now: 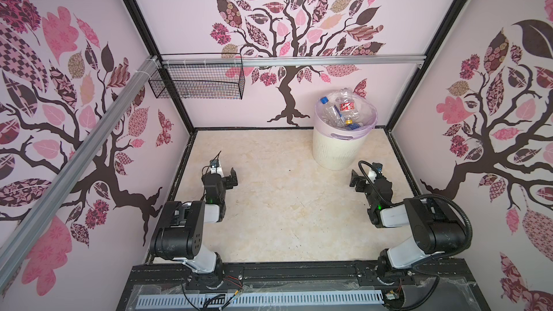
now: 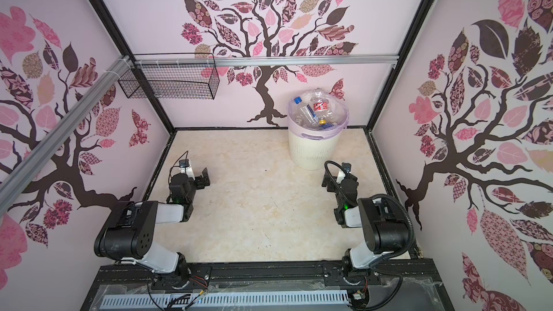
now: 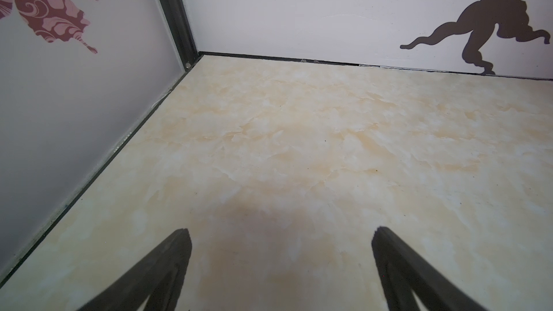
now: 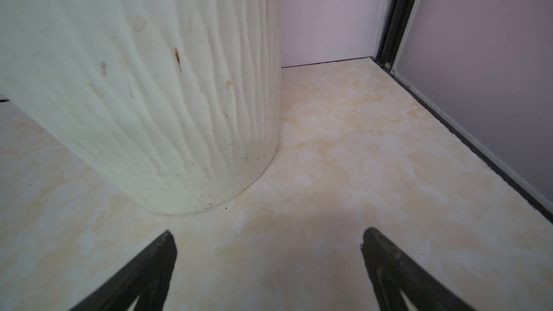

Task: Throw the plastic bottles in the bin
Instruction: Reset both arms

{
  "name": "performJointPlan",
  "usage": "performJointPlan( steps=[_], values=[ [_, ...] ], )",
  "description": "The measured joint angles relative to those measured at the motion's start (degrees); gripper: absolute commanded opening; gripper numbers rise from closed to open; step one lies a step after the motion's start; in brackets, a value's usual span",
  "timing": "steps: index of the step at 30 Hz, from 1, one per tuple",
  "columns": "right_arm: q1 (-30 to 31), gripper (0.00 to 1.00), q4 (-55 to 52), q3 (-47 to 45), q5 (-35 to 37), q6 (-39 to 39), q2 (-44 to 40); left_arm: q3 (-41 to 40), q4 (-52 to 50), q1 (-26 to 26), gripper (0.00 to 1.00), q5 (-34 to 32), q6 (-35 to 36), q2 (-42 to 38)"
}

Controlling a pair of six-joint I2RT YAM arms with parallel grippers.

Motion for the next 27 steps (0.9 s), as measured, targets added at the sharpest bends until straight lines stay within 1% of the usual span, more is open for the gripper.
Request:
performJointPlan(
  steps=[27],
  values=[
    [0.0, 1.0, -0.02, 0.0, 0.0, 0.0, 0.0, 0.0, -0.02, 0.35, 0.98, 0.92, -0.02, 0.0]
  ],
)
